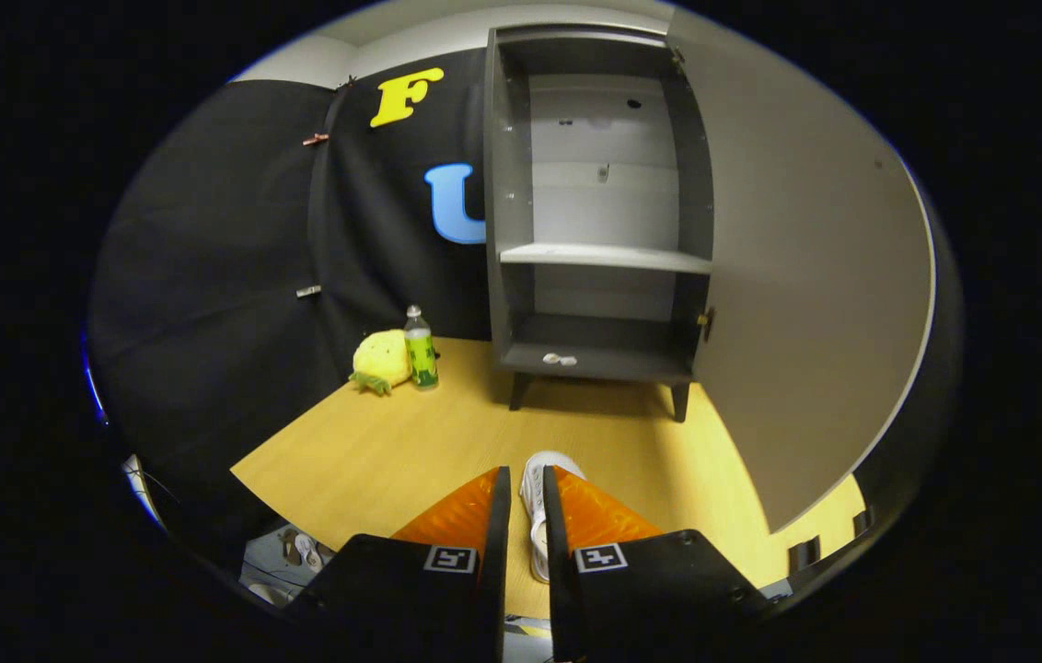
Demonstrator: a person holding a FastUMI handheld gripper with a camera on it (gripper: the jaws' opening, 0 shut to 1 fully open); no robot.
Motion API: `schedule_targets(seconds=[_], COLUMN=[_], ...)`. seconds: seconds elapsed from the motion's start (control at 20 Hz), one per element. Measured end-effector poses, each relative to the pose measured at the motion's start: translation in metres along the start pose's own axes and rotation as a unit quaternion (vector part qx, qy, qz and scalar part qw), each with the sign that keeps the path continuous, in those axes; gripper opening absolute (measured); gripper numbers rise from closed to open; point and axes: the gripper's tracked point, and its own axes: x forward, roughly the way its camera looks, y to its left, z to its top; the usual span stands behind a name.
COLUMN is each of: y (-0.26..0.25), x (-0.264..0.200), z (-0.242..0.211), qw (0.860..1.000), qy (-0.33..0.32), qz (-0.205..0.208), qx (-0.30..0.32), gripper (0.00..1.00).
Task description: Open the shoe cabinet door, grab the shoes and put them into the shoe cabinet, then close the shoe cabinet door.
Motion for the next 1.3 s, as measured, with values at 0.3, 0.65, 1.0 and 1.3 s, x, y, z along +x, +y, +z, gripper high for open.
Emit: schedule_targets(seconds=[0.3,0.65,1.0,1.3], y=[-0.013,-0.022,-0.022,-0.020], x=[0.056,0.096,0.137,0.169], z=[-0.077,-0.128,-0.142,-0.136], qw=[0.999,0.994,0.991,0.992], qy=[0.038,0.095,0.120,0.103], qz=[-0.038,-0.058,-0.062,-0.059], qx=[-0.006,0.005,0.017,0.045], gripper=[0.27,0.27,0.31,0.31])
